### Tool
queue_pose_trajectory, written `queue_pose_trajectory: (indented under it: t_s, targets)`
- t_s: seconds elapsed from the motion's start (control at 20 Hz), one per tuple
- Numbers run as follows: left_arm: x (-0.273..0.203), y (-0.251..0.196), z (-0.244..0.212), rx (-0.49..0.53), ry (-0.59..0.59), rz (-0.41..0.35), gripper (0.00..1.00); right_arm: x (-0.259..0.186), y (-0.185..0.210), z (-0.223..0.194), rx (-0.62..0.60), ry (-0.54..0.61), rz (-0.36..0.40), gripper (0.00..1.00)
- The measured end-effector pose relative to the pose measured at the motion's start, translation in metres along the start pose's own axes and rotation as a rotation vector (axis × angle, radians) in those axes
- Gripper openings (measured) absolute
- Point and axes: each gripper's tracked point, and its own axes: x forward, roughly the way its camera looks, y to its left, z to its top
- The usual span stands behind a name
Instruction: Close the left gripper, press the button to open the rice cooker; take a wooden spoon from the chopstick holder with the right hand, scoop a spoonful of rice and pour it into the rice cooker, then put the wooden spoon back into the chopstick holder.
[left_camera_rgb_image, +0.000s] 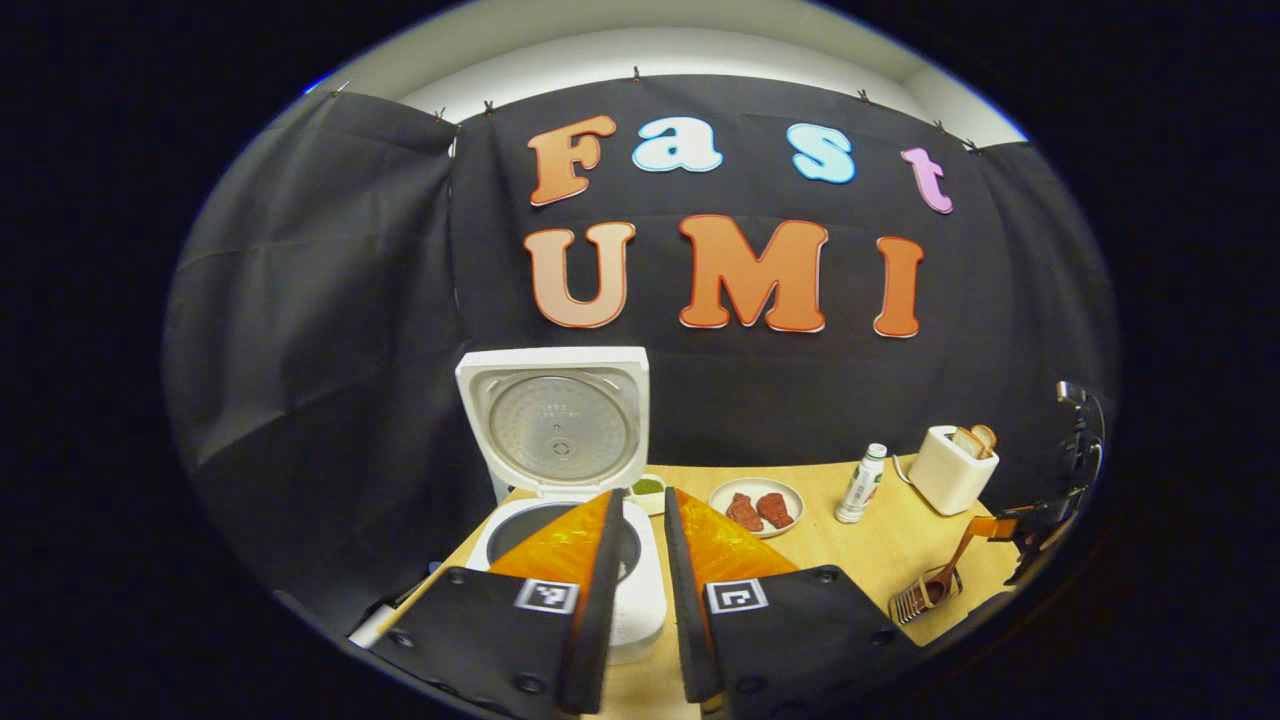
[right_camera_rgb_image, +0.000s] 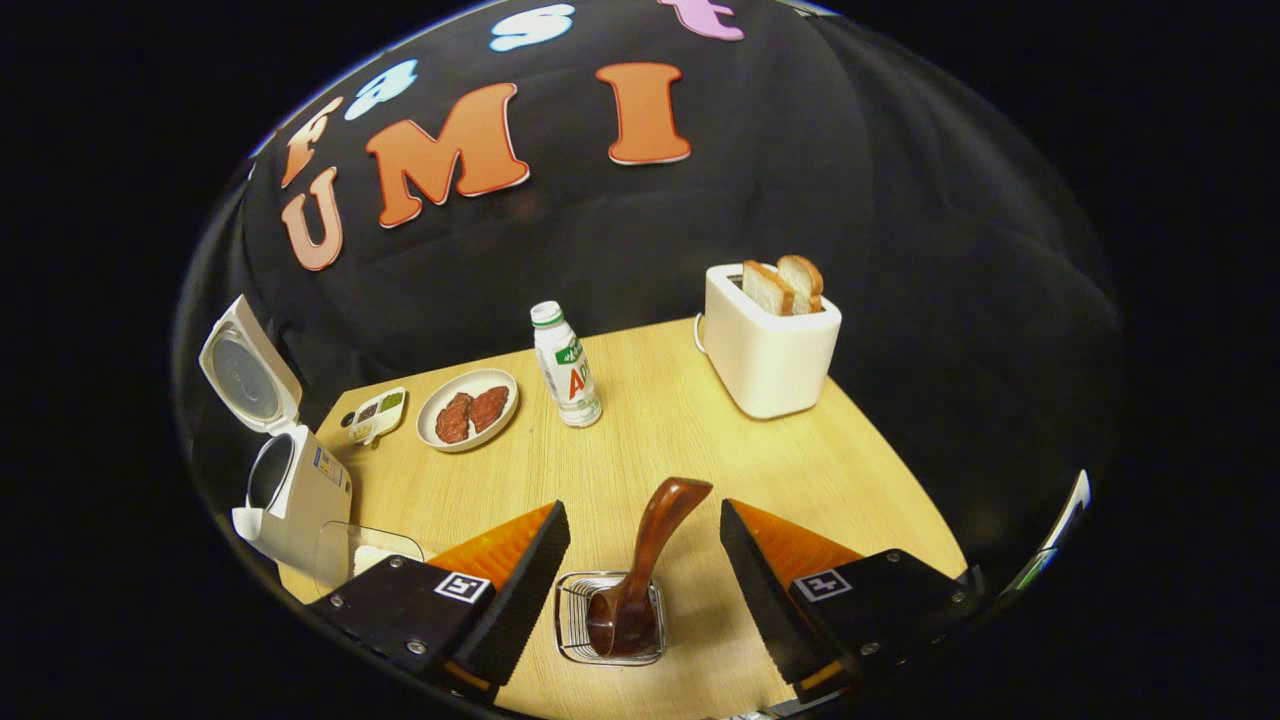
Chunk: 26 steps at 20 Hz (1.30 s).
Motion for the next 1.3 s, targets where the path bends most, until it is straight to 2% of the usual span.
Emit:
queue_pose_trajectory:
  t_s: [0.05, 0.1, 0.15, 0.2, 0.35, 0.45, 0.5, 0.6, 0.65, 0.7, 0.75, 1.1, 1.3]
  targets:
    - [-0.002, -0.006, 0.0, -0.003, -0.001, -0.01, 0.5, 0.006, -0.004, -0.005, 0.013, 0.025, 0.006, 0.94]
    - [-0.006, -0.01, -0.002, -0.003, 0.001, -0.006, 0.5, 0.014, -0.007, -0.009, 0.022, 0.051, 0.012, 0.93]
    - [-0.007, -0.015, -0.004, -0.005, 0.008, -0.002, 0.57, 0.021, -0.009, -0.014, 0.032, 0.073, 0.017, 0.93]
    - [-0.009, -0.016, -0.008, -0.003, 0.017, 0.003, 0.59, 0.028, -0.01, -0.017, 0.043, 0.093, 0.026, 0.9]
    - [-0.015, -0.021, -0.015, 0.007, 0.029, 0.018, 0.59, 0.044, -0.008, -0.027, 0.094, 0.152, 0.059, 0.8]
    - [-0.019, -0.022, -0.018, 0.024, 0.033, 0.029, 0.6, 0.051, -0.003, -0.033, 0.129, 0.187, 0.085, 0.7]
    - [-0.019, -0.024, -0.018, 0.032, 0.033, 0.032, 0.6, 0.054, 0.0, -0.036, 0.145, 0.199, 0.09, 0.59]
    - [-0.019, -0.026, -0.021, 0.041, 0.032, 0.029, 0.59, 0.056, 0.003, -0.053, 0.176, 0.269, 0.089, 0.46]
    - [-0.018, -0.029, -0.021, 0.044, 0.032, 0.026, 0.59, 0.056, 0.004, -0.056, 0.201, 0.278, 0.085, 0.39]
    - [-0.016, -0.03, -0.021, 0.047, 0.034, 0.019, 0.59, 0.056, 0.006, -0.055, 0.224, 0.267, 0.079, 0.27]
    - [-0.014, -0.033, -0.022, 0.051, 0.036, 0.009, 0.59, 0.057, 0.006, -0.054, 0.24, 0.253, 0.072, 0.21]
    - [0.007, -0.04, -0.025, 0.067, 0.039, -0.058, 0.6, 0.023, -0.002, -0.05, 0.304, 0.097, 0.046, 0.14]
    - [0.016, -0.043, -0.023, 0.075, 0.028, -0.107, 0.58, -0.002, 0.0, -0.026, 0.312, -0.013, 0.025, 0.12]
